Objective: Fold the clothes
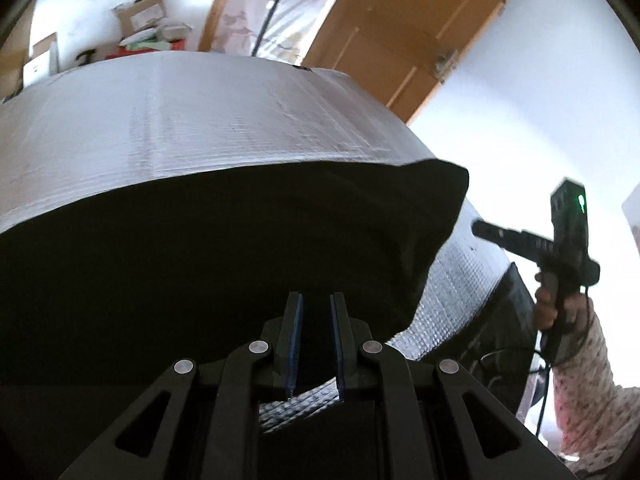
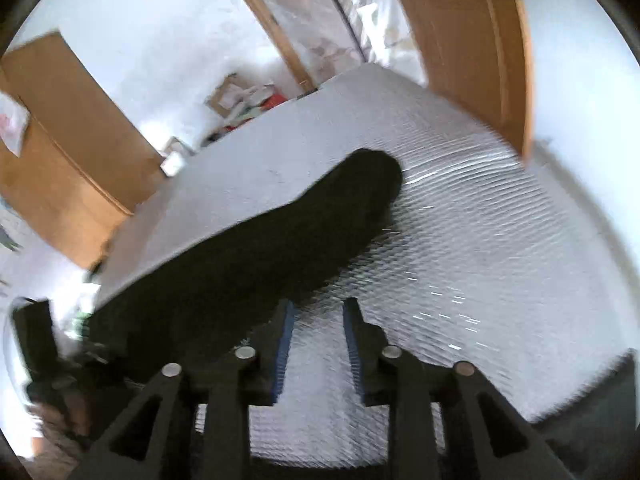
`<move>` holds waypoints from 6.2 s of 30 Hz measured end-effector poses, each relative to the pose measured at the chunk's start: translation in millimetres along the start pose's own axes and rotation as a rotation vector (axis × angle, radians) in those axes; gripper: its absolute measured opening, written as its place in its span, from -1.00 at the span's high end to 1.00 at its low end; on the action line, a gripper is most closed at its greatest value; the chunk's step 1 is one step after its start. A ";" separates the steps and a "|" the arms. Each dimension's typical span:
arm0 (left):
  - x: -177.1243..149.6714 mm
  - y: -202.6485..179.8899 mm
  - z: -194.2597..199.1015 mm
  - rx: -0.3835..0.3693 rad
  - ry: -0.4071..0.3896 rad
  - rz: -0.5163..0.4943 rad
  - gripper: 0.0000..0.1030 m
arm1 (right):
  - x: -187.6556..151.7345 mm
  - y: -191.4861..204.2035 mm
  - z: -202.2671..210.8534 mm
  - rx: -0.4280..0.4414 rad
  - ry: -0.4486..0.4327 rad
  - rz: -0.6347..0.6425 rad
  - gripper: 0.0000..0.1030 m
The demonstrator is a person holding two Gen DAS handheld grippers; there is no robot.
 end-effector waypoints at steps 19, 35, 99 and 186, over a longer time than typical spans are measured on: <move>-12.0 -22.3 -25.1 -0.021 0.076 -0.091 0.55 | 41.9 17.6 -43.3 0.085 -0.049 -0.054 0.80; -10.0 -12.1 -21.2 -0.042 0.069 -0.052 0.55 | 11.4 128.5 -93.2 0.214 0.113 0.292 0.70; -23.7 4.2 -13.3 -0.065 0.042 0.055 0.55 | -25.4 39.9 -75.5 0.319 0.242 -0.125 0.22; -9.8 -2.1 -28.8 0.011 0.091 0.011 0.55 | 45.8 -193.4 50.5 -0.482 -0.301 -0.195 0.89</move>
Point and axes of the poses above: each gripper's, at about its wrist camera, not at the fingertips, and z roughly against the way its jaws point, y to its left, x to its top, the point moved 1 cm from there along -z, roughly the way its jaws point, and after that the axes turned 13 degrees about -y, right-handed, at the moved point
